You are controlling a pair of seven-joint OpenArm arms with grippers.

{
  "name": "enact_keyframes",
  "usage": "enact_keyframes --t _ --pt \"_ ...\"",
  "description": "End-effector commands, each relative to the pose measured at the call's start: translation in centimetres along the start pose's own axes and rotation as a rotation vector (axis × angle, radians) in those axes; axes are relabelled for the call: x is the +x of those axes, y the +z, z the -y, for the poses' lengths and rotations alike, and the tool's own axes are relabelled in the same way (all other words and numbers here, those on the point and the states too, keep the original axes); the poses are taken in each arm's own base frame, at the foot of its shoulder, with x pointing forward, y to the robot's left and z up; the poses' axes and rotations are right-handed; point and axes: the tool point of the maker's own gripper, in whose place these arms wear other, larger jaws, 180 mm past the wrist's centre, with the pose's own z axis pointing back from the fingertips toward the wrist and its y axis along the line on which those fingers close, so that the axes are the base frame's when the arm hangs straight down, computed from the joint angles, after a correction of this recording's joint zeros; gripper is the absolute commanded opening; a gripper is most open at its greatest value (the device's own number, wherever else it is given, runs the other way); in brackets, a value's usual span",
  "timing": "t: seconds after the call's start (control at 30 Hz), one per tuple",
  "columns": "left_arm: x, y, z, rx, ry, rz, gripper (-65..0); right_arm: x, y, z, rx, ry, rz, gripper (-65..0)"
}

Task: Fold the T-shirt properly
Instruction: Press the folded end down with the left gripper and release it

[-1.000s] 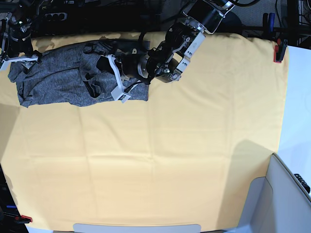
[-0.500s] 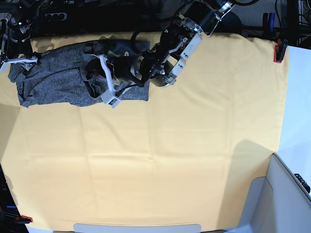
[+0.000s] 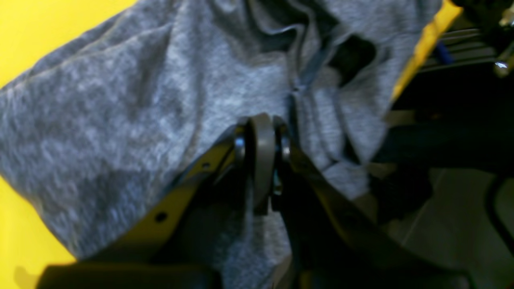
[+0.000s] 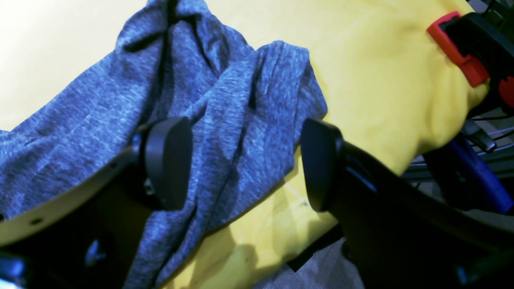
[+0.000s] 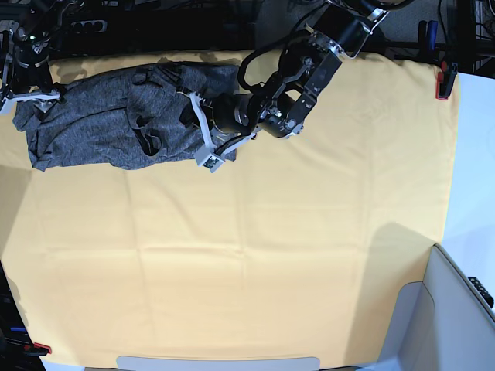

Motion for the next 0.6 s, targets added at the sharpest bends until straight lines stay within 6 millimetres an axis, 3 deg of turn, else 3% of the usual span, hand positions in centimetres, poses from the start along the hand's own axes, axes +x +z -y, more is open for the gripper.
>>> enact_keyframes --t 0.0,0.4,0.57 --pt "1.4 0.1 1.4 -0.029 -0.018 0.039 -64.8 1.5 0.2 -0.1 0.005 0.007 0.053 -23.0" --pt "0.1 -1.5 6.1 -0.111 -0.103 -0.010 -64.8 1.4 0.3 0.0 0.003 0.009 0.049 -23.0" --pt "0.5 -2.1 9.4 -0.177 -0.148 0.027 -64.8 1.4 0.2 0.0 0.003 0.008 0.050 -23.0"
